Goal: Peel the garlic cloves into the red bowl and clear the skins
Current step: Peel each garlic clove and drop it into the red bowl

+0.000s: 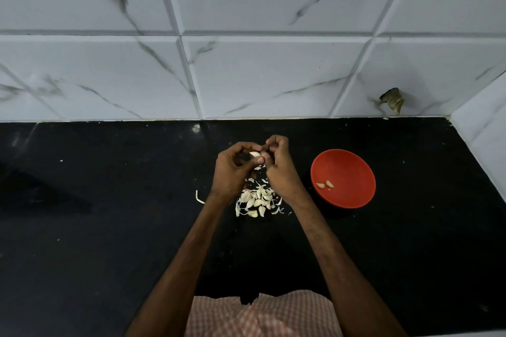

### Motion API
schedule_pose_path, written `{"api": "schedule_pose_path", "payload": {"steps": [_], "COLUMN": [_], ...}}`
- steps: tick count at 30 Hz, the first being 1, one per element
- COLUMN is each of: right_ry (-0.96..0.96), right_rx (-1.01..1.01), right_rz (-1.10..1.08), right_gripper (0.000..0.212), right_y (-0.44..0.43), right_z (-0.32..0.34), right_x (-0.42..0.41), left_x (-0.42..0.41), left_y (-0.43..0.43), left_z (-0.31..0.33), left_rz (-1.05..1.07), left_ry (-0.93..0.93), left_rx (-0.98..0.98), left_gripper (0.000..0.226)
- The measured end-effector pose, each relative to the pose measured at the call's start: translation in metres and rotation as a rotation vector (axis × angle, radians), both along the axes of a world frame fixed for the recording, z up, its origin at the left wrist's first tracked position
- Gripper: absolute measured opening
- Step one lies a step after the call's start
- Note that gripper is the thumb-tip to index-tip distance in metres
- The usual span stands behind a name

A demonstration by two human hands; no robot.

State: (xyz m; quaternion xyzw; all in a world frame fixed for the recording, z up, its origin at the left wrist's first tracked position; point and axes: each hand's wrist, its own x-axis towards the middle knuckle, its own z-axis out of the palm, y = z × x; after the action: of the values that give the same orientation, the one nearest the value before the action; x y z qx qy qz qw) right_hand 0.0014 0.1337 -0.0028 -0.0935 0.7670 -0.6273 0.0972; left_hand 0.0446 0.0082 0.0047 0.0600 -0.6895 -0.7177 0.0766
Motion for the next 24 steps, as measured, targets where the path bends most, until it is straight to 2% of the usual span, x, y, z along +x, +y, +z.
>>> {"api": "schedule_pose_path", "payload": {"steps": [5, 10, 14, 17, 24], "right_ry": [-0.017, 0.092, 0.136, 0.153, -0.133], "right_rx": [-0.095, 0.001, 0.011, -0.003, -0.085], "right_rz": [-0.007, -0.073, -0.063, -0.104, -0.198], "right_gripper": [0.026, 0.017, 0.005, 0.008, 0.010], "right_y": [0.004, 0.012, 0.011, 0.005, 0.003], "right_z": [0.006, 0.007, 0.008, 0.009, 0.007], "right_x": [0.004, 0.004, 0.006, 0.008, 0.007], "left_x": [-0.001, 0.000, 0.001, 0.003, 0.002], "left_y": [-0.001, -0.003, -0.004, -0.003, 0.008], "left_z": [-0.004, -0.009, -0.010, -0.009, -0.014], "left_rz": [0.074, 0.118, 0.144, 0.104, 0.132], "left_ry": [-0.057, -0.080, -0.083, -0.037, -0.005], "left_rx": [0.059, 0.083, 0.046, -0.030, 0.012], "left_gripper": [0.014, 0.013, 0.012, 0.010, 0.010]}}
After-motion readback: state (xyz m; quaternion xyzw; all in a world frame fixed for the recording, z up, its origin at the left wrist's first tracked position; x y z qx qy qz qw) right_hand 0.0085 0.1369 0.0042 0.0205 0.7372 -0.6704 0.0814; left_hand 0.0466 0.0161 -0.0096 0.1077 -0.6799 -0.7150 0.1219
